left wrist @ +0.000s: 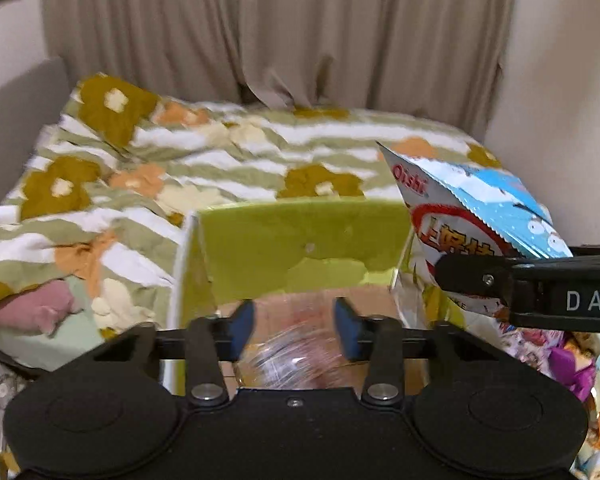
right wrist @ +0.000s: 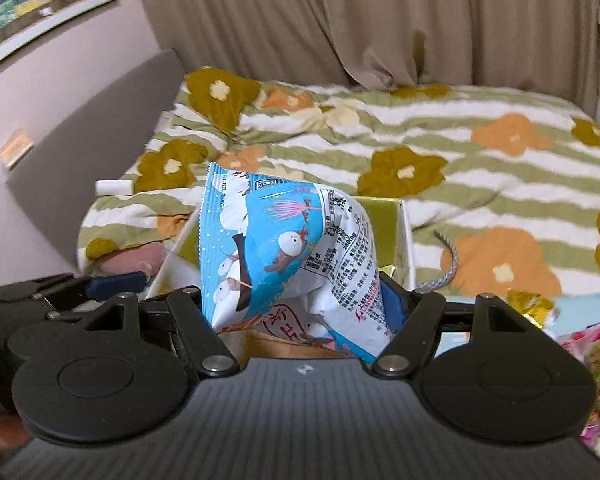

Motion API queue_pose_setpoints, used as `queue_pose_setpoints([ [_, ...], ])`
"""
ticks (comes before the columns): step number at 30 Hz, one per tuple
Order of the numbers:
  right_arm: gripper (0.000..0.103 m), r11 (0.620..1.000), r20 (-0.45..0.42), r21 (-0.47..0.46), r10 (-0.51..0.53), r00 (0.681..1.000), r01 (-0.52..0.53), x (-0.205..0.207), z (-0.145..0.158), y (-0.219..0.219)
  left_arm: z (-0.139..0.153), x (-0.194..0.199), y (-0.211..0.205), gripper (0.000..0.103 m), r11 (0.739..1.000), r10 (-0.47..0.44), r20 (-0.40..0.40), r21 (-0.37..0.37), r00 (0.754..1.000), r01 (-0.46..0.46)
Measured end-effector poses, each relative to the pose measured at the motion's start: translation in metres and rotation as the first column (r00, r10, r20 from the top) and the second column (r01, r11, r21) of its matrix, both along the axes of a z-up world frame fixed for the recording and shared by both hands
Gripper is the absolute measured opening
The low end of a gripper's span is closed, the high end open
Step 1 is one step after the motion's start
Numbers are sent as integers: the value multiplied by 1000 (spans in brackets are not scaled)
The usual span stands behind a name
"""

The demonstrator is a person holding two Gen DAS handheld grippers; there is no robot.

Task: Organize snacks
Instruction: 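Carry both bags over the cardboard box and release them inside, then return left tool to pile and grasp potato-chip bag while right tool grasps pink bag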

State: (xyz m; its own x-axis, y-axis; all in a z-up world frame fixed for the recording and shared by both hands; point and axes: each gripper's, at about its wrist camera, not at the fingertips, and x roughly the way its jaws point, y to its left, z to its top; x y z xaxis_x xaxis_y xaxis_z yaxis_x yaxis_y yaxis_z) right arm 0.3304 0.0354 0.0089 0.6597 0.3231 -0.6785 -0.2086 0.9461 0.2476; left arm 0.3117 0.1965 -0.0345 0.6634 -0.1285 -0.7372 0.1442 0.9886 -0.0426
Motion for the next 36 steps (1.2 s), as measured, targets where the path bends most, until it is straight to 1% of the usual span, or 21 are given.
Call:
queue_pose_setpoints([
  [1, 86, 1000, -13, -9, -14, 1000, 14, 5, -3, 6, -7, 6, 2, 43, 1000, -10, -19, -7, 1000, 10],
  [2, 86, 999, -24, -17, -27, 999, 26, 11, -8, 10, -13, 11, 5, 45, 1000, -18, -40, -16, 999, 17],
  [4, 86, 998, -50, -34, -54, 997, 52, 19, -16, 16, -21, 11, 12, 72, 999, -29, -61, -33, 998, 27],
  [5, 86, 997, -60, -40, -64, 996, 62, 21, -19, 17, -22, 11, 16, 96, 999, -35, -55, -33, 998, 33],
  [6, 86, 996, -65, -46, -73, 995, 71, 22, -22, 18, -22, 6, 17, 102, 999, -39, -36, -27, 999, 38],
  [7, 86, 996, -69, -53, -80, 994, 76, 22, -24, 19, -20, 1, 17, 102, 999, -48, -16, -16, 999, 48],
  [10, 86, 993, -78, -88, -86, 993, 79, 29, -29, 24, -19, -4, 15, 102, 997, -71, -10, 16, 997, 71],
  [13, 87, 993, -72, -102, -65, 995, 58, 34, -27, 28, -18, -7, 20, 102, 998, -67, -7, 15, 998, 67],
  [17, 87, 990, -34, -134, -41, 999, 36, 43, -23, 35, -12, -11, 25, 102, 999, -41, 7, 16, 999, 41],
  [21, 88, 992, -34, -130, 0, 999, -4, 64, -26, 39, -6, -17, 29, 102, 1000, -7, 16, 8, 1000, 7],
  [22, 89, 991, -32, -131, 6, 999, -10, 70, -28, 40, -5, -18, 29, 102, 1000, -1, 19, 9, 1000, 1],
  [24, 103, 987, -26, -157, 8, 1000, -12, 78, -33, 44, -4, -19, 30, 102, 1000, 6, 25, 14, 1000, -7],
  [25, 103, 985, -10, -171, 3, 1000, -5, 79, -36, 45, -4, -19, 30, 102, 1000, 10, 28, 17, 1000, -10],
  [28, 103, 986, 85, -167, 3, 996, 12, 69, -40, 42, -8, -22, 30, 102, 999, 29, 22, 23, 999, -30],
  [30, 103, 988, 119, -151, 11, 993, 8, 60, -42, 38, -9, -22, 31, 102, 999, 41, 16, 17, 999, -42],
  [36, 103, 989, 95, -145, 19, 995, -5, 40, -41, 31, -8, -28, 31, 102, 998, 69, 14, 9, 998, -69],
])
